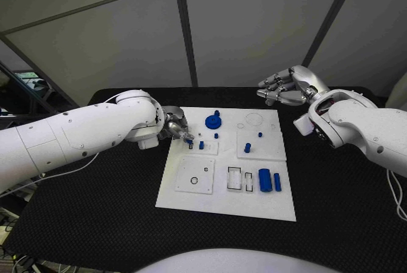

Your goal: Assemble the parts on the task board

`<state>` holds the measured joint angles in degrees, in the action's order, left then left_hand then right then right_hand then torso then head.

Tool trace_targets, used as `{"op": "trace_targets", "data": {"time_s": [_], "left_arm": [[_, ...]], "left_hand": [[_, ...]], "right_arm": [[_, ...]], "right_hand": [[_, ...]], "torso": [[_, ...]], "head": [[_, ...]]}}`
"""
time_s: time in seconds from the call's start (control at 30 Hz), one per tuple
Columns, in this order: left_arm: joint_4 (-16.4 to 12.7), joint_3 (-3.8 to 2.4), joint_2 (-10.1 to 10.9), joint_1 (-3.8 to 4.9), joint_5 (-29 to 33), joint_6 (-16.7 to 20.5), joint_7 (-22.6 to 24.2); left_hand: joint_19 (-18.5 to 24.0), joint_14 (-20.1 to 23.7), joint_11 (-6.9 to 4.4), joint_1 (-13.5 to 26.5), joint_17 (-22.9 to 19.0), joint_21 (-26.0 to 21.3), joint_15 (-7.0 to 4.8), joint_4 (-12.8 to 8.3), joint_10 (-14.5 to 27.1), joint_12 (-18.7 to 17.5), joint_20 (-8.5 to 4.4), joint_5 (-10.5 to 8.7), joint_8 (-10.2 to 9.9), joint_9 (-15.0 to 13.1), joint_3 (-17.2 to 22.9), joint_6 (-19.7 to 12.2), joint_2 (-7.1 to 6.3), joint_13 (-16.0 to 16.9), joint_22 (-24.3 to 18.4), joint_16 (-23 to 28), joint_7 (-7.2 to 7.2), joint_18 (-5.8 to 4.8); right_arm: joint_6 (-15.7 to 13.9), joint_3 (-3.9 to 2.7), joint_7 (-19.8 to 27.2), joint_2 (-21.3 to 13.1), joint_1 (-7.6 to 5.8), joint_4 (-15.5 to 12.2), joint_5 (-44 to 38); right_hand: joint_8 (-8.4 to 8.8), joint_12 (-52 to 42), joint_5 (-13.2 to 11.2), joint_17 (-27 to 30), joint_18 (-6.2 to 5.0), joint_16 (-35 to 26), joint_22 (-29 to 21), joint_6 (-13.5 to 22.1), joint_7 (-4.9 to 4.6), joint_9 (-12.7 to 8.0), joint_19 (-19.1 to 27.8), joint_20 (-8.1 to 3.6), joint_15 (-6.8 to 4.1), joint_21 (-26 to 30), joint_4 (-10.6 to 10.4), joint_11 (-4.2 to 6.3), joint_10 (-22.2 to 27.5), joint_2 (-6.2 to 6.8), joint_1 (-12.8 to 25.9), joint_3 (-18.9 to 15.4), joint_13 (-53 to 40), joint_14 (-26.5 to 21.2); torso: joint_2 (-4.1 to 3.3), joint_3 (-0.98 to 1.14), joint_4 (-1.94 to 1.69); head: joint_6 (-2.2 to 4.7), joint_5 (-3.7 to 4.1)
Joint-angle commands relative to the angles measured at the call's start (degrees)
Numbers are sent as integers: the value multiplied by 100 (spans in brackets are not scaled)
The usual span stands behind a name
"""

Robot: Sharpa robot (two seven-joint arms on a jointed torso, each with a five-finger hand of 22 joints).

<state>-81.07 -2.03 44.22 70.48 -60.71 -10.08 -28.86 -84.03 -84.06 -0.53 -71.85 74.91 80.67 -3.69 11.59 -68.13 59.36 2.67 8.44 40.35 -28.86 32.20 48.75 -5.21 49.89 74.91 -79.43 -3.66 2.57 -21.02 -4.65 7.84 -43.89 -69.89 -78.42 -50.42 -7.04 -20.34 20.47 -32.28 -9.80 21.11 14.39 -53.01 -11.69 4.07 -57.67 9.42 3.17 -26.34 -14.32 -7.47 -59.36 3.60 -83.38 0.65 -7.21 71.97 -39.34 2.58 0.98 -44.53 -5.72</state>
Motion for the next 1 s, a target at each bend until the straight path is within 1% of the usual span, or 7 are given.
{"op": "trace_targets", "data": {"time_s": [0.03,0.2,0.43,0.63,0.77,0.87,1.0], "left_arm": [[-44,1,-12,-19,-340,111,7],[-49,8,-44,-43,-425,106,-14],[-32,21,-80,-58,-455,52,-41],[-17,40,-96,-66,-574,-90,-68],[-6,65,-101,-69,-605,-150,-81],[-3,75,-102,-71,-622,-186,-89],[-2,80,-103,-75,-638,-219,-94]], "left_hand": [[-185,-381,-21,4,926,-24,-47,-637,-68,36,-57,25,36,-56,676,19,-75,12,633,-37,20,-3],[-189,-382,-22,13,927,-17,-49,-644,-85,52,-58,30,40,-59,697,22,-85,32,640,-38,22,-5],[-190,-381,-24,22,926,-17,-50,-651,-97,61,-60,37,44,-62,717,26,-93,41,641,-37,23,-6],[-190,-381,-25,27,926,-19,-51,-656,-100,62,-61,41,46,-63,728,27,-98,42,640,-36,24,-5],[-194,-382,-26,32,926,-11,-52,-663,-106,66,-62,47,48,-66,742,28,-105,46,648,-37,25,-7],[-194,-382,-26,32,926,-11,-52,-663,-106,66,-62,47,48,-66,742,28,-105,46,648,-37,25,-7],[-194,-382,-26,32,926,-11,-52,-663,-106,66,-62,47,48,-66,742,28,-105,46,648,-37,25,-7]], "right_arm": [[26,-5,48,-1,-10,-3,15],[27,-4,47,1,-10,-4,15],[30,-4,45,2,-10,-8,15],[31,-4,43,-1,-10,-15,15],[33,-4,44,0,-10,-15,15],[34,-4,44,0,-10,-12,15],[35,-4,45,-1,-10,-13,15]], "right_hand": [[31,-24,17,-10,-65,-33,-9,49,-4,6,-32,29,21,22,-19,1,56,-42,38,-1,9,-14],[31,-24,17,-10,-65,-33,-9,49,-4,6,-32,29,21,22,-19,1,56,-42,38,-2,9,-14],[31,-24,17,-10,-65,-33,-9,49,-4,6,-32,29,21,22,-19,1,56,-42,38,-2,9,-14],[31,-24,17,-10,-65,-33,-9,49,-4,6,-32,29,21,22,-19,1,56,-42,38,-2,9,-14],[31,-24,17,-10,-65,-33,-9,49,-4,6,-32,29,21,22,-19,1,56,-42,38,-2,9,-14],[31,-24,17,-10,-65,-33,-9,49,-4,6,-32,29,21,22,-19,1,56,-42,38,-2,9,-14],[31,-24,17,-10,-65,-33,-9,49,-4,6,-32,29,21,22,-19,1,56,-42,38,-2,9,-14]], "torso": [[-9,3,14],[-7,1,1],[-6,2,14],[-3,1,5],[-2,1,5],[-2,-4,6],[-5,-1,7]], "head": [[-6,-1],[-18,-1],[-33,-11],[-38,-3],[-41,-7],[-42,-8],[-47,-10]]}}
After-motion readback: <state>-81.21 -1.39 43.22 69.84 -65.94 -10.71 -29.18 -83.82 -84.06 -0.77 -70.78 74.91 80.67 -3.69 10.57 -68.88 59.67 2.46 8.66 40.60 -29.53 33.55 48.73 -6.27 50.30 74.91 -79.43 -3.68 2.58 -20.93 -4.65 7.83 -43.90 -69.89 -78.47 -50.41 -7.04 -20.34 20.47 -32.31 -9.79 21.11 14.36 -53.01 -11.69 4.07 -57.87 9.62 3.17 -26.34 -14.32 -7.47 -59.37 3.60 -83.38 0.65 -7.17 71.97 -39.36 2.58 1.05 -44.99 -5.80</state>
